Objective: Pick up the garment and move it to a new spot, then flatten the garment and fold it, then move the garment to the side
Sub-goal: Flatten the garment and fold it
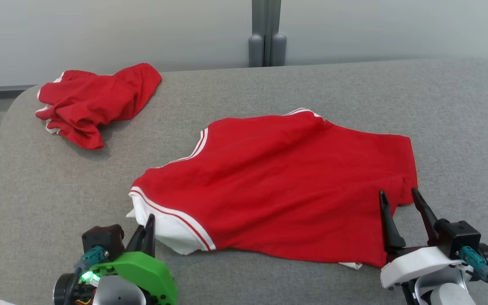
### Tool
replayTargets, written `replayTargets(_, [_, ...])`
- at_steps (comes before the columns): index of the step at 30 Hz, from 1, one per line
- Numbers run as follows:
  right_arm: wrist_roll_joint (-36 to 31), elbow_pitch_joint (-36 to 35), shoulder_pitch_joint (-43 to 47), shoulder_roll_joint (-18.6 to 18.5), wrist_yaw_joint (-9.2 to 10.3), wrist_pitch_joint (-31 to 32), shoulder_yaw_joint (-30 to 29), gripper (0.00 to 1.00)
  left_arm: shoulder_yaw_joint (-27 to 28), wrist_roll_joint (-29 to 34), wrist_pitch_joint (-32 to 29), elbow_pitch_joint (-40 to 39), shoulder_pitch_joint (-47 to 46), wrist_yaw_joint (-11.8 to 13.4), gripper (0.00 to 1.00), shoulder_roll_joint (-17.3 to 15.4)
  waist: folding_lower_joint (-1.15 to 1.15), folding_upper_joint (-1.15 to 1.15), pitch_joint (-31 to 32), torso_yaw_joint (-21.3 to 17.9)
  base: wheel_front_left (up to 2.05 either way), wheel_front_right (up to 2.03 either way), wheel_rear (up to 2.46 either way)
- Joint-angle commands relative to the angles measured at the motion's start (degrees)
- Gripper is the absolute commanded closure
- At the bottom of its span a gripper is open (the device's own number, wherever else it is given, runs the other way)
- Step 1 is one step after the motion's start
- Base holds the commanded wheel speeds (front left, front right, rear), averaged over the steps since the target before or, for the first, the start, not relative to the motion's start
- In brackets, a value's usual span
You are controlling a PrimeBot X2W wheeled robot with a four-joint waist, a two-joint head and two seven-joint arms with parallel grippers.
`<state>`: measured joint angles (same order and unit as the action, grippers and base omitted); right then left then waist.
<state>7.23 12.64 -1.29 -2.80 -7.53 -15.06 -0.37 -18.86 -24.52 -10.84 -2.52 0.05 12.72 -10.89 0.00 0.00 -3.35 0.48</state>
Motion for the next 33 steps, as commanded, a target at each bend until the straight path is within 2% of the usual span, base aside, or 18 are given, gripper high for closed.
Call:
replayTargets(1, [-0.07, 0.18, -0.39, -0.17, 0.08, -0.18, 0.26, 0.0, 0.57, 0.52, 0.23, 1.42, 0.29, 0.77, 1.0, -0.25, 0.0, 0.0, -0.57, -0.69, 0.0, 0.0, 0.0])
replayTargets(2, [-0.12, 0.28, -0.52, -0.17, 0.08, -0.18, 0.33, 0.0, 0.85, -0.25, -0.01, 2.64, 0.28, 1.04, 0.96, 0.37, 0.0, 0.0, -0.65, -0.88, 0.0, 0.0, 0.0])
replayTargets(4, [-0.34, 0.46, -0.7, -0.15, 0.08, -0.18, 0.49, 0.0, 1.24, -0.29, 0.77, 5.06, -0.66, 1.08, 0.77, 0.38, 0.0, 0.0, -0.65, -1.41, 0.0, 0.0, 0.0])
replayTargets(5, [-0.35, 0.57, -0.76, -0.18, 0.08, -0.18, 0.41, 0.0, 1.85, -0.86, 1.78, 6.99, -1.76, 1.06, 0.32, 0.93, 0.0, 0.0, -0.65, -1.76, 0.0, 0.0, 0.0])
replayTargets(6, [-0.4, 0.6, -0.79, -0.18, 0.08, -0.18, 0.39, 0.0, 2.06, -1.16, 2.51, 8.3, -2.34, 0.86, 0.0, 1.17, 0.0, 0.0, -0.6, -2.01, 0.0, 0.0, 0.0])
replayTargets(13, [-1.29, 0.87, 0.22, -0.17, 0.08, -0.18, -0.61, 0.0, 2.98, -0.6, 9.86, 16.46, -7.73, -0.77, 0.0, 2.27, 0.0, 0.0, 0.32, -3.41, 0.0, 0.0, 0.0])
replayTargets(21, [-3.22, 2.22, 1.1, -0.14, 0.08, -0.18, -2.98, 0.0, 1.91, 0.21, 15.32, 17.6, -8.05, -2.64, 0.0, 2.49, 0.0, 0.0, 2.03, -2.73, 0.0, 0.0, 0.0])
replayTargets(27, [-7.11, 9.14, -2.42, -0.14, 0.08, 0.47, -4.53, 0.0, 0.19, 0.25, 17.96, 16.14, -5.07, -3.24, 0.0, 3.7, 0.0, 0.0, 2.14, 0.05, 0.0, 0.0, 0.0])
replayTargets(33, [-11.21, 17.0, -9.27, -0.18, 0.08, 5.23, -7.92, 0.0, -1.77, 0.37, 19.49, 15.08, -3.93, -3.5, 0.0, 4.96, 0.0, 0.0, 0.14, 3.37, 0.0, 0.0, 0.0])
